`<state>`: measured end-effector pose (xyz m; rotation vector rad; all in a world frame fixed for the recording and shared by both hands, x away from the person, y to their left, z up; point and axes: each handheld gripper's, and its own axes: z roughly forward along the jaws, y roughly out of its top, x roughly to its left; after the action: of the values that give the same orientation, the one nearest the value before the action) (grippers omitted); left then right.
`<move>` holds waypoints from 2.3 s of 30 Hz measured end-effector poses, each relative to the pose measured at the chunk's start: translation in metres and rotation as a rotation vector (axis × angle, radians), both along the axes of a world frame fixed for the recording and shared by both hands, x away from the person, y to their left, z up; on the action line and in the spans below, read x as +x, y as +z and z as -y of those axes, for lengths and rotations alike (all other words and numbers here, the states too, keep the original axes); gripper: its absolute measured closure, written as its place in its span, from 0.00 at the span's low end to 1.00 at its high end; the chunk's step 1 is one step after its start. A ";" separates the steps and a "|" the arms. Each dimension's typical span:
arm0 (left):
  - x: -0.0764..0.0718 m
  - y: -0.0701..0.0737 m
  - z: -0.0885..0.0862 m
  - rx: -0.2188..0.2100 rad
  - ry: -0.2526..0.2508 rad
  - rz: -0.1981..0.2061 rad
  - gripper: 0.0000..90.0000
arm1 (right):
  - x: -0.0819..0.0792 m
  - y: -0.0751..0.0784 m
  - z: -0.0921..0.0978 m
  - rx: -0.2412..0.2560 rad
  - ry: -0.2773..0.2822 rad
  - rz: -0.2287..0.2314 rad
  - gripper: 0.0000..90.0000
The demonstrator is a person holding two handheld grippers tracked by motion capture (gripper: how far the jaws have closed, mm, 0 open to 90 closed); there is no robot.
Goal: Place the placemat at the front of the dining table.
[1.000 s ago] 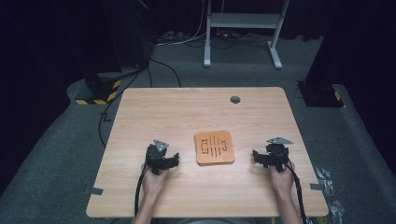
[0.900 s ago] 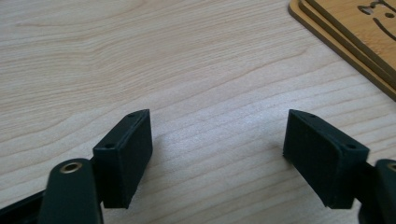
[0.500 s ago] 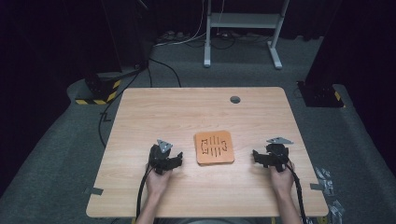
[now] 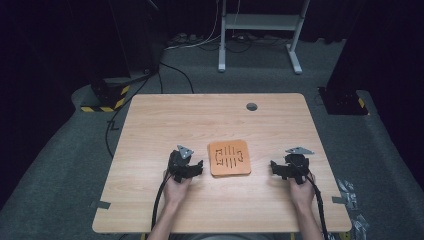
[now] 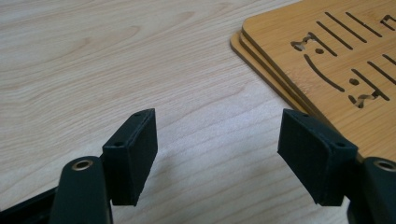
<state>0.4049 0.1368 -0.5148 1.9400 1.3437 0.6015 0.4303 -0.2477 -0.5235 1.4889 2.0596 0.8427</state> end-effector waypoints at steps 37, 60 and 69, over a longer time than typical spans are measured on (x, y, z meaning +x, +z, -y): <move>0.015 -0.002 0.031 0.006 -0.023 -0.017 0.31 | 0.000 0.000 0.000 0.001 -0.001 -0.002 0.14; 0.018 -0.003 0.045 0.002 -0.047 -0.011 0.32 | -0.003 0.001 -0.004 0.006 0.027 -0.013 0.15; 0.017 -0.004 0.052 -0.005 -0.058 -0.005 0.32 | -0.005 0.002 -0.015 0.002 0.056 -0.027 0.16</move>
<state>0.4222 0.0850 -0.5184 1.9707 1.2860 0.5654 0.4254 -0.2331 -0.5211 1.4573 2.1291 0.8501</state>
